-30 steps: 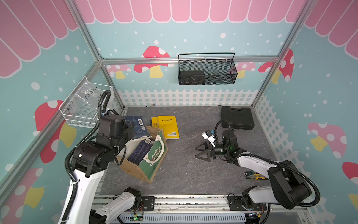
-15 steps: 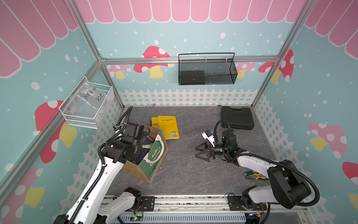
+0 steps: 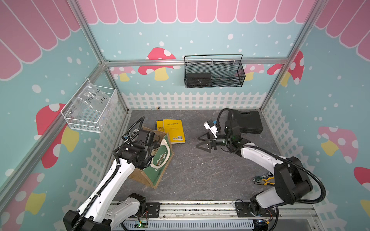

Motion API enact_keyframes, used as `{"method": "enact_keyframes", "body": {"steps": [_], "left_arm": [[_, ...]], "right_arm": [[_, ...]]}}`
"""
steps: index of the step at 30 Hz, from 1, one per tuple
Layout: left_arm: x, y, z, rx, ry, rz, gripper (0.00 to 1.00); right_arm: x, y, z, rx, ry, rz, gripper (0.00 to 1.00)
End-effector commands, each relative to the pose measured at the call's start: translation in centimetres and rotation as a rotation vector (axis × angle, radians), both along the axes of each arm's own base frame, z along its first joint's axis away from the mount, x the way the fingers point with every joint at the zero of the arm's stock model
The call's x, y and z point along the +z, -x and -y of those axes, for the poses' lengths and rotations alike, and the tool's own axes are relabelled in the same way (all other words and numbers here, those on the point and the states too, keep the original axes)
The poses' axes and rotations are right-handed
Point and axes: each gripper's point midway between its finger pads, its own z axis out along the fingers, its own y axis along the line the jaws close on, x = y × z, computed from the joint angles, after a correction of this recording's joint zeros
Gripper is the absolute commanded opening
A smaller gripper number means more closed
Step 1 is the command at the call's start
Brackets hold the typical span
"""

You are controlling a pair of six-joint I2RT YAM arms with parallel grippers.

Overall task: Put the books into the canvas bag
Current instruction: Place the book in the canvas bag, then move the canvas bag to the center of the board.

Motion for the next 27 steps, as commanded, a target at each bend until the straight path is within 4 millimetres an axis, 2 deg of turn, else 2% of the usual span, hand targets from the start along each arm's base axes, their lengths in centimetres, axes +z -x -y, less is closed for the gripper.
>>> {"method": "enact_keyframes", "body": {"steps": [1, 5, 6, 7, 8, 12, 18, 25, 27], "left_arm": [[1.8, 0.5, -0.9, 0.055, 0.015, 0.101, 0.53], [4.2, 1.9, -2.4, 0.052, -0.039, 0.166, 0.73], [5.1, 2.1, -2.7, 0.036, -0.062, 0.187, 0.82], [5.8, 2.3, -3.0, 0.026, -0.081, 0.198, 0.96], [6.5, 2.7, -3.4, 0.021, -0.099, 0.201, 0.98], [9.1, 3.4, -4.2, -0.033, -0.17, 0.207, 0.98], [11.4, 3.0, -4.7, -0.144, -0.26, 0.206, 0.98], [12.4, 2.8, -5.9, -0.172, -0.278, 0.208, 0.98], [12.4, 2.5, -5.9, -0.184, -0.257, 0.215, 0.98]], "right_arm": [[0.6, -2.7, -1.9, -0.015, 0.078, 0.063, 1.0], [1.3, -5.4, -5.4, 0.021, 0.112, 0.102, 0.99], [1.6, -5.9, -6.5, 0.035, 0.115, 0.112, 0.99], [2.0, -6.2, -7.4, 0.049, 0.117, 0.123, 0.99], [1.7, -6.6, -8.6, 0.069, 0.126, 0.124, 1.0], [1.8, -7.3, -12.7, 0.117, 0.164, 0.151, 1.0], [1.1, -7.7, -17.4, 0.146, 0.231, 0.187, 0.99], [-0.3, -6.3, -20.0, 0.162, 0.289, 0.219, 0.95], [-1.1, -6.1, -20.4, 0.152, 0.322, 0.23, 0.89]]}}
